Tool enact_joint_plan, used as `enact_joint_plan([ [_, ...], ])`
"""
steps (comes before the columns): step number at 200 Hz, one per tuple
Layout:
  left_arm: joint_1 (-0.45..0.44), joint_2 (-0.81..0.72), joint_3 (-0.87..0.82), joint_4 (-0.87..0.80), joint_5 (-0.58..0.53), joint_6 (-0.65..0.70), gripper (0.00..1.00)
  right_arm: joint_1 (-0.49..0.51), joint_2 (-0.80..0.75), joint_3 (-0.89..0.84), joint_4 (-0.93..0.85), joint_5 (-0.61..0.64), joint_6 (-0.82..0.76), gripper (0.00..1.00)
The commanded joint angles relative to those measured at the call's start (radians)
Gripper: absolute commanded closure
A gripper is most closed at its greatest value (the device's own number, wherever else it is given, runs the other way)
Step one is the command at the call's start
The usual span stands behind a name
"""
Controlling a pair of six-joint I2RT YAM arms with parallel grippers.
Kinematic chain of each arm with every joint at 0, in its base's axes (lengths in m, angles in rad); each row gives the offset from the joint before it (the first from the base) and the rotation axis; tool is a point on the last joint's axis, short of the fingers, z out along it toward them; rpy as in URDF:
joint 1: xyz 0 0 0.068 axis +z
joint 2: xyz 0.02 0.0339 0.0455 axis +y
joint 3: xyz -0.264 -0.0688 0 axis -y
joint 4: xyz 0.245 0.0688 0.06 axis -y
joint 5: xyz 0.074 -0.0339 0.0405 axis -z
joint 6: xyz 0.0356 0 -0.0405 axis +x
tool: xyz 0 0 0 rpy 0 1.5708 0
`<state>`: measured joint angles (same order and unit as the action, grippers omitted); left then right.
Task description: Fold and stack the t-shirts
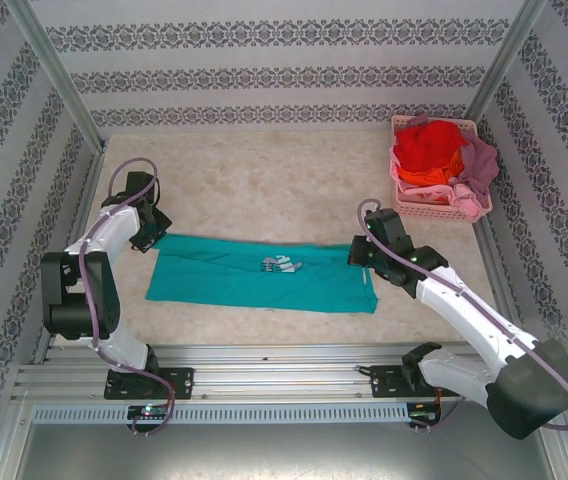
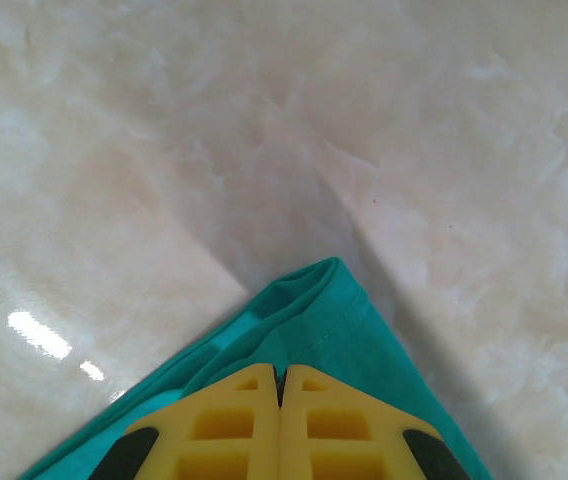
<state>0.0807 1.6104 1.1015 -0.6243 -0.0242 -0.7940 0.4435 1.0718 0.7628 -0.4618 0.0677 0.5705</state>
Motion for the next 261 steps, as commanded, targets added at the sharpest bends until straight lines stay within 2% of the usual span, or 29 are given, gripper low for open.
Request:
enact_joint_plan([
  [1,0.011,-0.048,-0.021,-0.003,0.008,0.029,1.0,0.009,-0.035,-0.035,-0.053,0.032,0.03,1.0],
  [174,0.021,-0.1,-0.131,-0.004,0.027,0.04,1.0,0.041,-0.059,-0.15,-0.121,-0.011,0.095,1.0],
  [261,0.023,-0.083,-0.158,0.005,0.014,0.064,1.0,0.046,0.037,-0.21,-0.052,-0.035,0.109,1.0],
])
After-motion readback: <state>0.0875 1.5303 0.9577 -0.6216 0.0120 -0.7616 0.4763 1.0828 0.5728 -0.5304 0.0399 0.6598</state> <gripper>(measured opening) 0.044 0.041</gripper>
